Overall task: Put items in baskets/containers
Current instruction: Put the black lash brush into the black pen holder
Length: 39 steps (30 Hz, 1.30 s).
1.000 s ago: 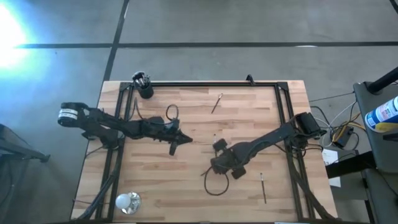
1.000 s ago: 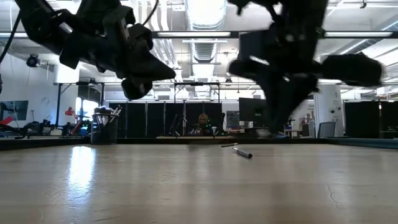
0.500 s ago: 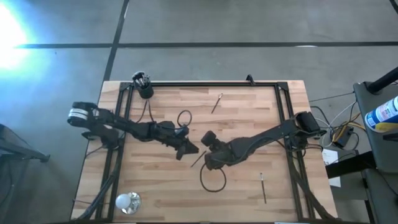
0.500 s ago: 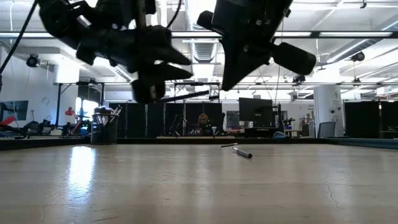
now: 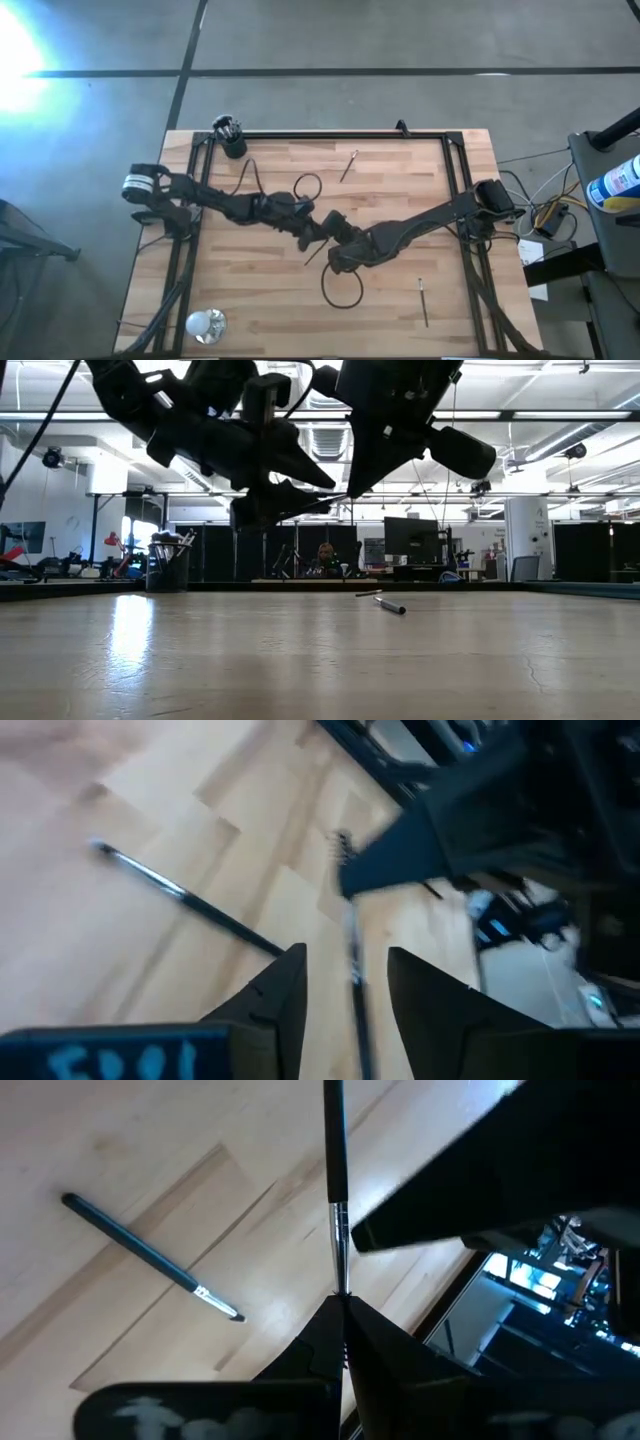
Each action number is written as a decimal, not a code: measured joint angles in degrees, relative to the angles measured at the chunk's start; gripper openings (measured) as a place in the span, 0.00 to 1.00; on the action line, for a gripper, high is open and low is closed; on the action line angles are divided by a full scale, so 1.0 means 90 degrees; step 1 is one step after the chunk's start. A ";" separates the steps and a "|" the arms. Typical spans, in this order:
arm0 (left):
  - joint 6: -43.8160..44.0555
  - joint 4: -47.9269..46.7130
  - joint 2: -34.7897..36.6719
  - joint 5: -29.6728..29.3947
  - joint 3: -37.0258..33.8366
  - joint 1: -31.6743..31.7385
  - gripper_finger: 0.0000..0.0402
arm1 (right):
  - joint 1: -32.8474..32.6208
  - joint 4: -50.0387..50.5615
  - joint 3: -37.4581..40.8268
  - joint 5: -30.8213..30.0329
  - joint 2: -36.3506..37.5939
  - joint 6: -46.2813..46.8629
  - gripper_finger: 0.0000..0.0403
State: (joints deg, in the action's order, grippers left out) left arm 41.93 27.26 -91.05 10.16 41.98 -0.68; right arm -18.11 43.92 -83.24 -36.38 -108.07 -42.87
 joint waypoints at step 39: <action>-0.1515 0.0553 0.0170 -0.0201 -0.0307 0.0370 0.02 | -0.0118 -0.0541 0.0376 0.0764 0.1629 0.2578 0.26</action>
State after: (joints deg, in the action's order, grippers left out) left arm 28.29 32.24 -89.52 8.35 39.21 2.65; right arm -19.17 39.05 -79.86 -29.51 -93.41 -19.67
